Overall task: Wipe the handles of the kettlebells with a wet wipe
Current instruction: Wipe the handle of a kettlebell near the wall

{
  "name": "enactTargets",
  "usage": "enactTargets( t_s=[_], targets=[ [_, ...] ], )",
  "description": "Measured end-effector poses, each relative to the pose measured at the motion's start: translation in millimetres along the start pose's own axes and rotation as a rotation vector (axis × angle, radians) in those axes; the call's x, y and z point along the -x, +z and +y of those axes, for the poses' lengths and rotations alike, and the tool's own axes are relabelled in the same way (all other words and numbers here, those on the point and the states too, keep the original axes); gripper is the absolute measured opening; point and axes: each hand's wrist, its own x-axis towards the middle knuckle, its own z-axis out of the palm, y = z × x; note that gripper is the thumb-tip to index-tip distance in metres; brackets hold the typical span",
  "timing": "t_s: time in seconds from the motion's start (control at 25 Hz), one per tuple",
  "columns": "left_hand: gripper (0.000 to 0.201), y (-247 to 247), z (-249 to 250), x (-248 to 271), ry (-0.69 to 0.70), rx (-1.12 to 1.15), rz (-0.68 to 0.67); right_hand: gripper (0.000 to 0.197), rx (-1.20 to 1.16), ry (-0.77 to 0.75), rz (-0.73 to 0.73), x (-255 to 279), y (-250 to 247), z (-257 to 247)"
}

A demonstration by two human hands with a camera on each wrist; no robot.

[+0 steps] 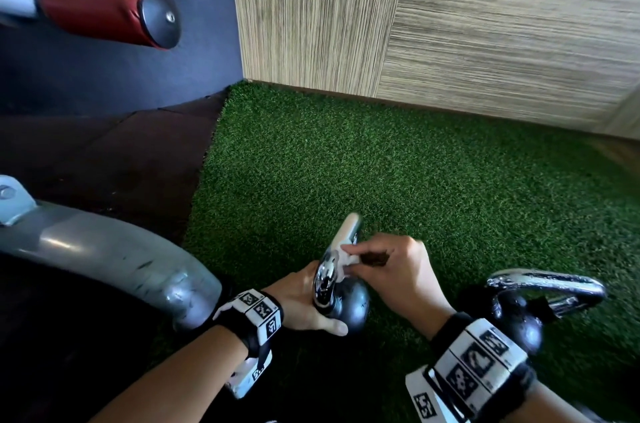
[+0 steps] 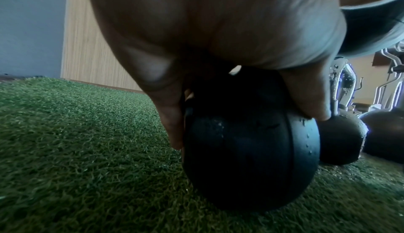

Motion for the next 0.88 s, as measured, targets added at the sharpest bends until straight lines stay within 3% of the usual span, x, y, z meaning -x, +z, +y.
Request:
enactTargets(
  t_s=[0.16, 0.32, 0.52, 0.68, 0.88],
  targets=[
    [0.104, 4, -7, -4, -0.012, -0.007, 0.009, 0.028, -0.229, 0.154, -0.031, 15, 2, -16],
    [0.095, 6, -10, -6, -0.052, 0.005, 0.001, 0.029, -0.326, 0.271, -0.058, 21, 11, -8],
    [0.110, 13, -26, -13, -0.049, 0.035, -0.045, 0.026, -0.141, 0.289, -0.132, 37, 24, 3],
    [0.103, 3, -11, 1, 0.005, 0.000, -0.024, 0.032, -0.033, 0.224, -0.138, 44, 29, 1],
    [0.115, -1, 2, 13, 0.100, -0.074, -0.025, 0.035, 0.072, 0.211, -0.394, 21, 16, 9]
  ],
)
